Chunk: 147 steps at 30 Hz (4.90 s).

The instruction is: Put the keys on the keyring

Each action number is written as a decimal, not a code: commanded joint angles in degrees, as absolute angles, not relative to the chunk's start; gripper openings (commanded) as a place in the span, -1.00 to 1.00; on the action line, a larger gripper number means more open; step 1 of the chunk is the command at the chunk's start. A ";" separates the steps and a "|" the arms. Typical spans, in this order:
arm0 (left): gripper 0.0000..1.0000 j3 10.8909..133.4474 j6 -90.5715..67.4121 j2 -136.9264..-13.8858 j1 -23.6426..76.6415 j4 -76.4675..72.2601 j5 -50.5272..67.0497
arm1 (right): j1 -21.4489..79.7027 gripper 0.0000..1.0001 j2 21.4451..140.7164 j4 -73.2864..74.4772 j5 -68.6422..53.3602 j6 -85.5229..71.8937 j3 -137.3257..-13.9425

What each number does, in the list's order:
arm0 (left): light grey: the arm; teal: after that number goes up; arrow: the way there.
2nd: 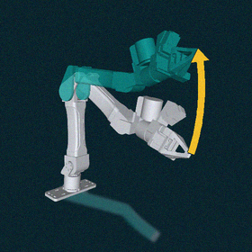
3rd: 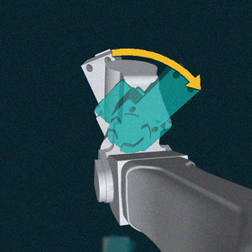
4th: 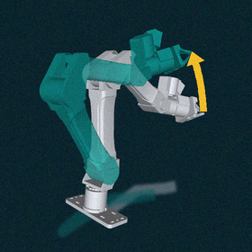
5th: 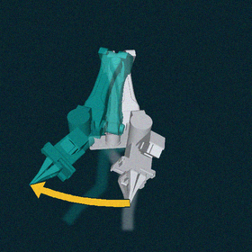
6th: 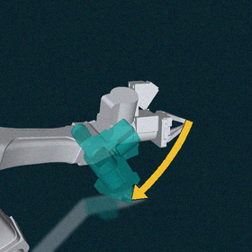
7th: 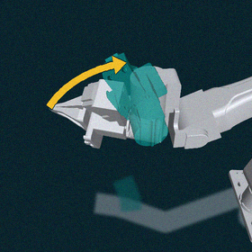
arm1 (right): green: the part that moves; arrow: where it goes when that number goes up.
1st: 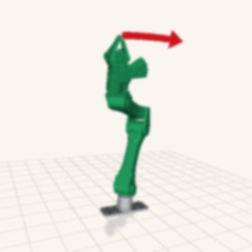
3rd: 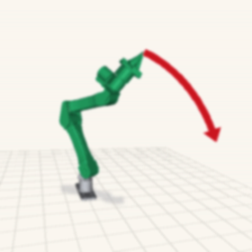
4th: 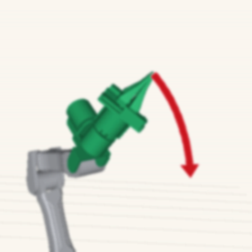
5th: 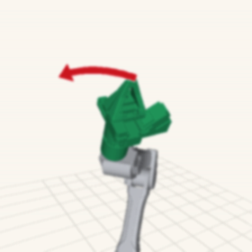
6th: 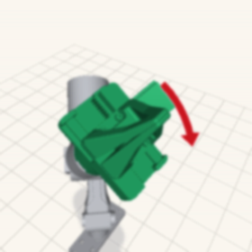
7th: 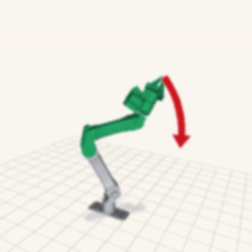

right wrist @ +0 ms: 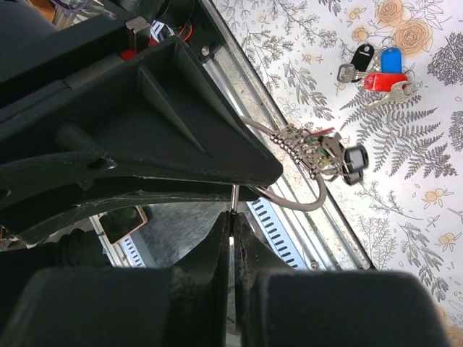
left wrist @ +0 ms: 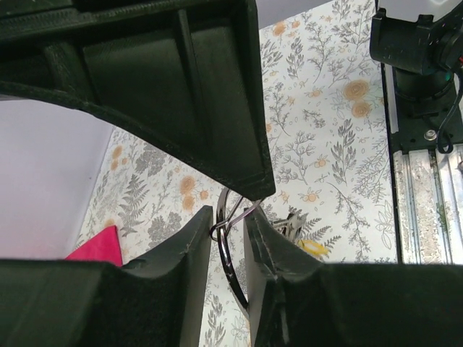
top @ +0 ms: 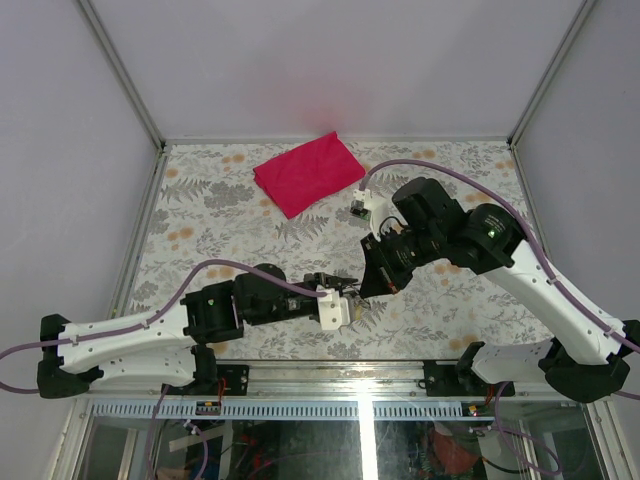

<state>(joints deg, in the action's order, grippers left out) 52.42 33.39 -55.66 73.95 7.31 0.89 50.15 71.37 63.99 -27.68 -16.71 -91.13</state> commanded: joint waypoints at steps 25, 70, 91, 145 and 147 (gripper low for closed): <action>-1.00 58.71 17.04 -58.32 74.68 6.54 -17.87 | 50.47 0.03 46.69 22.62 -5.59 -24.77 -68.77; -0.72 58.72 14.62 -55.06 74.66 6.24 -20.54 | 50.39 -1.00 53.39 22.14 -13.64 -24.31 -68.87; 0.11 53.60 27.51 -48.86 74.67 -1.56 -9.21 | 50.47 -1.00 52.72 21.79 -12.84 -33.97 -73.91; -0.50 53.45 26.97 -52.71 74.69 -5.21 -9.96 | 50.52 -1.00 51.50 21.12 -13.09 -35.69 -73.85; -0.47 53.55 26.98 -52.87 74.71 -5.30 -10.02 | 50.47 -1.00 51.50 21.12 -13.25 -35.67 -73.76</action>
